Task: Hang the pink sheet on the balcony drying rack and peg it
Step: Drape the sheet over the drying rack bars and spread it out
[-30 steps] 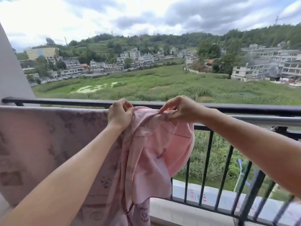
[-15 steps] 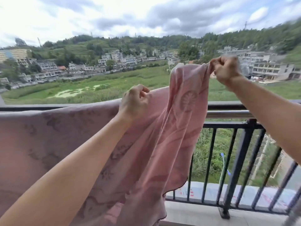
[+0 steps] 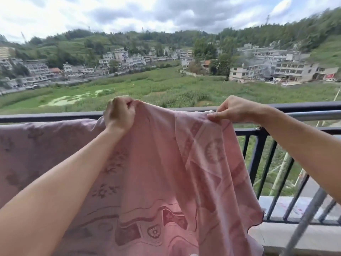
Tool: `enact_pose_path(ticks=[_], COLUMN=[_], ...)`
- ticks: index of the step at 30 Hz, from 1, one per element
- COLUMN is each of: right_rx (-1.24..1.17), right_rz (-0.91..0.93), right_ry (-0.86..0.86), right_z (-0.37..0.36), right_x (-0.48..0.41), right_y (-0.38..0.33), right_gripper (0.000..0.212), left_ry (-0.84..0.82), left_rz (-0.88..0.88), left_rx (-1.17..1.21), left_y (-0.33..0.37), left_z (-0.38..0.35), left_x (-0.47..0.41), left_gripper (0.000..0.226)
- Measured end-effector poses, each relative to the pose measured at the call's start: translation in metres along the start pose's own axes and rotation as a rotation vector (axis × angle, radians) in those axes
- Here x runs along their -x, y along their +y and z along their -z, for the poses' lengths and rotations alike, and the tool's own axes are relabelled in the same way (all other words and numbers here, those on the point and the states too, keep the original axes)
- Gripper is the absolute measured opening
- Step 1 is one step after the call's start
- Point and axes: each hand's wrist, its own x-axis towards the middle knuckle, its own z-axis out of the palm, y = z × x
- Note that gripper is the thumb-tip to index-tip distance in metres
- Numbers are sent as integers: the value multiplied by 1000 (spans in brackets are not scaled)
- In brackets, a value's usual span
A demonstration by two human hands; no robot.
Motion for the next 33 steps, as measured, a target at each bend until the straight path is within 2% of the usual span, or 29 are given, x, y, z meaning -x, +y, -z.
enact_pose_path(ticks=[2, 4, 6, 8, 10, 12, 14, 16, 18, 20, 22, 24, 26, 29, 31, 33], right_rx=[-136, -311, -477, -569, -421, -1, 259, 187, 42, 5, -7, -29, -33, -11, 26, 42], right_rz=[85, 118, 73, 22, -20, -140, -237, -221, -136, -72, -59, -81, -136, -207, -189, -155], right_ry=[42, 223, 443, 592, 658, 582, 338, 185, 129, 157, 234, 286, 289, 288, 311, 333], right_z=[1, 13, 39, 66, 79, 78, 62, 53, 53, 61, 73, 87, 94, 98, 101, 105], right_x=[6, -1, -12, -18, -17, -24, -24, -18, -8, 3, 13, 24, 39, 61, 74, 85], right_y=[-4, -3, 1, 4, 9, 24, 36, 39, 35, 39, 52, 75, 98, 135, 150, 159], right_gripper=[30, 23, 26, 30, 23, 16, 28, 34, 32, 28, 26, 25, 23, 19, 18, 19], left_ry=[111, 157, 69, -76, -151, -132, -93, -104, -171, -187, -120, -71, -81, -142, -195, -220], left_rz=[88, 165, 169, 133, 95, 12, -131, -276, -364, -417, -470, -491, -503, -681, -811, -875], left_rx=[36, 48, -18, -109, -141, -134, -104, -80, -113, -143, -109, -77, -100, -182, -274, -367], left_y=[6, 6, 6, 14, 27, 40, 54, 76, 96, 111, 129, 155, 188, 234, 253, 259], left_z=[5, 10, 6, -4, -11, -15, -19, -21, -29, -38, -44, -55, -70, -96, -109, -116], left_x=[-20, -31, -29, -13, 6, 24, 47, 74, 95, 111, 126, 148, 166, 185, 184, 173], left_gripper=[26, 26, 24, 25, 24, 19, 18, 21, 33, 41, 40, 41, 51, 68, 62, 41])
